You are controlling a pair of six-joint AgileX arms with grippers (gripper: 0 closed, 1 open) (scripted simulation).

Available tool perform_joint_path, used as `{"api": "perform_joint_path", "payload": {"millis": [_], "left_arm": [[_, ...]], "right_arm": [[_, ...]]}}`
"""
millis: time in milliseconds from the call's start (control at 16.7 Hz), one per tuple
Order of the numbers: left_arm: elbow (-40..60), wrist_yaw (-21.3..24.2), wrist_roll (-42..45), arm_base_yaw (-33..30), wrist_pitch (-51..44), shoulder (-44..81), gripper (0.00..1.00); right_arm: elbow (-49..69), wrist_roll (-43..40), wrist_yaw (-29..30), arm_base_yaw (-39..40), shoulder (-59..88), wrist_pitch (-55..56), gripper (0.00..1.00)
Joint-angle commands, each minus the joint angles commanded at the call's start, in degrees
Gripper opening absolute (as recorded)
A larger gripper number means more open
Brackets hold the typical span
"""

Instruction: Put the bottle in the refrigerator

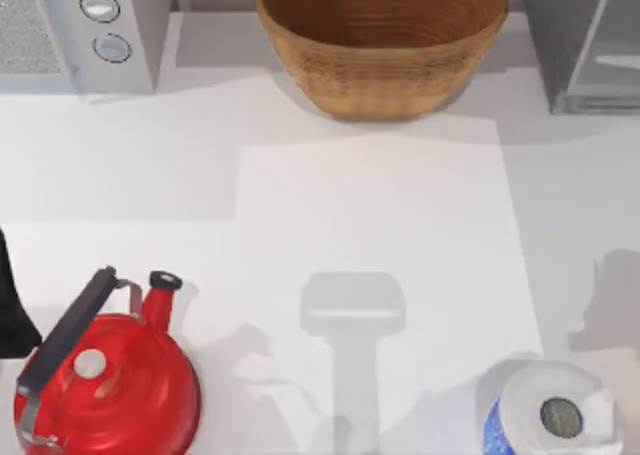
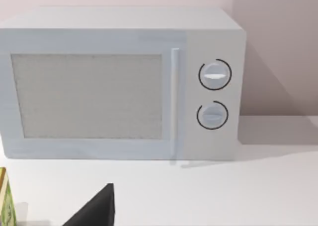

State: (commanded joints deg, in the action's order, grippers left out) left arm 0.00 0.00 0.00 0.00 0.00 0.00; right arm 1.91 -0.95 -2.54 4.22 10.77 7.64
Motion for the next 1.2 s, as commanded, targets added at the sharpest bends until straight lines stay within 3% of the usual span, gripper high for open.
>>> {"api": "perform_joint_path", "payload": {"millis": [300, 720, 960, 1200], "left_arm": [[0.0, 0.0, 0.0, 0.0, 0.0, 0.0, 1.0], [0.0, 0.0, 0.0, 0.0, 0.0, 0.0, 1.0], [0.0, 0.0, 0.0, 0.0, 0.0, 0.0, 1.0], [0.0, 0.0, 0.0, 0.0, 0.0, 0.0, 1.0]], "right_arm": [[-1.85, 0.92, 2.46, -4.1, -10.48, -7.41, 0.01], [-1.54, 1.04, 2.31, -4.11, -9.94, -7.17, 0.01], [1.87, 1.4, 0.79, -6.11, -1.59, -1.48, 0.01], [8.35, 2.25, -1.59, -9.63, 16.33, 8.79, 0.01]]}}
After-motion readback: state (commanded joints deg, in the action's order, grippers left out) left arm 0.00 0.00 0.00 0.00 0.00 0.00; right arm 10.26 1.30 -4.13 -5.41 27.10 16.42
